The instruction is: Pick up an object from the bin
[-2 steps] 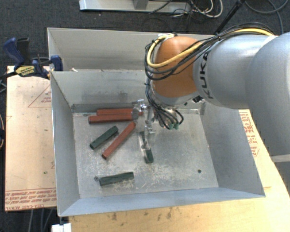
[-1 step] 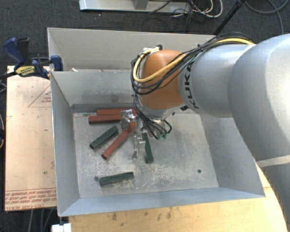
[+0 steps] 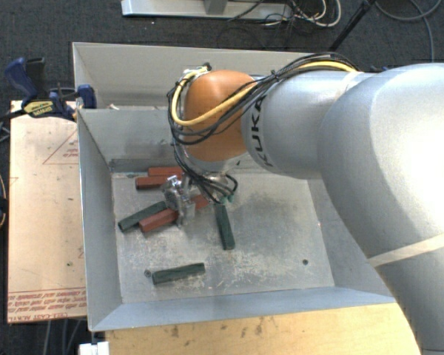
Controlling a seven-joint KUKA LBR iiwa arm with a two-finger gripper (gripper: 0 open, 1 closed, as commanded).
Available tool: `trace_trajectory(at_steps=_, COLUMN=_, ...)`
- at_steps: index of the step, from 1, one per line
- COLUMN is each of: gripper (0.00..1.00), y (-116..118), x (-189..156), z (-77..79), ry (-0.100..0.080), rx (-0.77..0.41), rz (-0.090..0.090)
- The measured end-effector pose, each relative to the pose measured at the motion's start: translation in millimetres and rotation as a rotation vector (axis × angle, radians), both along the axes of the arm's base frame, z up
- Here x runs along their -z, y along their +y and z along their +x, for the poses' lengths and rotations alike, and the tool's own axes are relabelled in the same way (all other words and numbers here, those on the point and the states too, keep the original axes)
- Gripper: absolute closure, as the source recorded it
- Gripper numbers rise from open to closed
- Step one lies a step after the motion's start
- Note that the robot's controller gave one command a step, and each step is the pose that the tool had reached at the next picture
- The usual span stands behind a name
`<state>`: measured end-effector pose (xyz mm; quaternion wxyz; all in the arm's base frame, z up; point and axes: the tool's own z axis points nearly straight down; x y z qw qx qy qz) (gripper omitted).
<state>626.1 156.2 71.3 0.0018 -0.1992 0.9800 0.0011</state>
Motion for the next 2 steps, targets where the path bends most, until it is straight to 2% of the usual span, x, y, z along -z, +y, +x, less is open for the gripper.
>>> trace_trajectory(at_steps=1, gripper=1.0, y=0, x=0, z=0.0, ry=0.0, rx=0.001, rz=0.0)
trace_trajectory(at_steps=2, gripper=1.0, y=7, x=-172, z=26.1, ry=0.0, rx=-0.26, rz=-0.002)
